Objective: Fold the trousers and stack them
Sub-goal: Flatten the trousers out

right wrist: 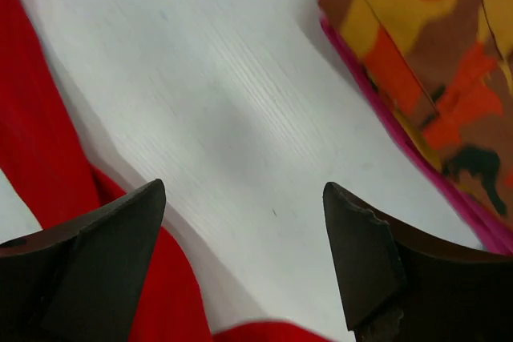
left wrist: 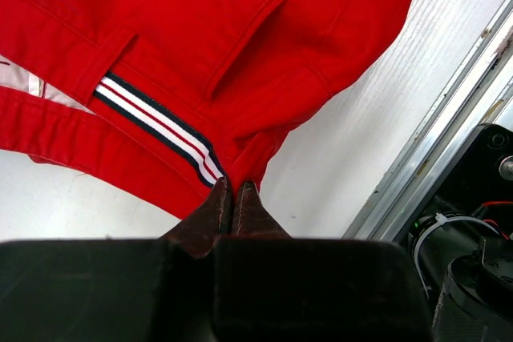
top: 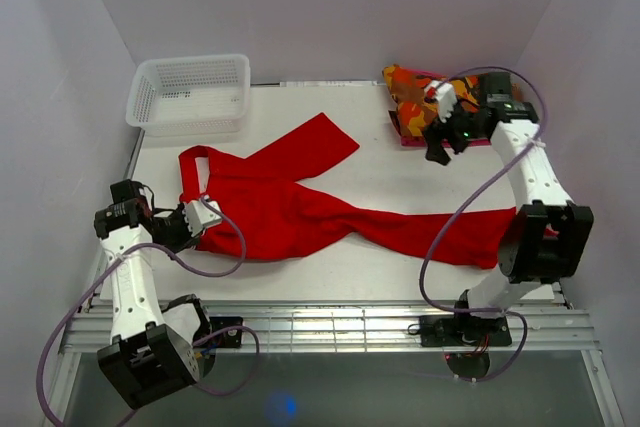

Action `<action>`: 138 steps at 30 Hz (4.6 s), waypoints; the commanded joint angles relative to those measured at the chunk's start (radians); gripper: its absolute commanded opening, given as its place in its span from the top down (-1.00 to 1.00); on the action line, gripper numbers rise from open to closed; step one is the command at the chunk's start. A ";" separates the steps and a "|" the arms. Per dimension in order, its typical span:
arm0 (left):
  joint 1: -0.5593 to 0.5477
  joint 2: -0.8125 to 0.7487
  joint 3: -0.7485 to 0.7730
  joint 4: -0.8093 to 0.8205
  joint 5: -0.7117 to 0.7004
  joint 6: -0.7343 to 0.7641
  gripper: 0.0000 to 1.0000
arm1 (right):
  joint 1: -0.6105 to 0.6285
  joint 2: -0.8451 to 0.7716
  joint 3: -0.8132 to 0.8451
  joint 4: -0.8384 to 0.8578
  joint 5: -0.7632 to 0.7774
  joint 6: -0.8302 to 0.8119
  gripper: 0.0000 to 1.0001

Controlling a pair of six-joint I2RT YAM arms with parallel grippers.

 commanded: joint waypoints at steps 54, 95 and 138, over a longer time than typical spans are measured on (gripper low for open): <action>0.238 0.340 0.040 0.184 -0.218 -0.161 0.38 | -0.090 -0.235 -0.392 0.177 0.283 0.241 0.85; -0.092 0.811 0.393 0.812 0.218 -1.346 1.00 | -0.113 -0.248 -0.340 0.223 0.296 0.132 0.85; -0.227 0.873 0.301 1.240 0.211 -1.703 1.00 | -0.136 -0.325 -0.392 0.263 0.093 -0.001 0.84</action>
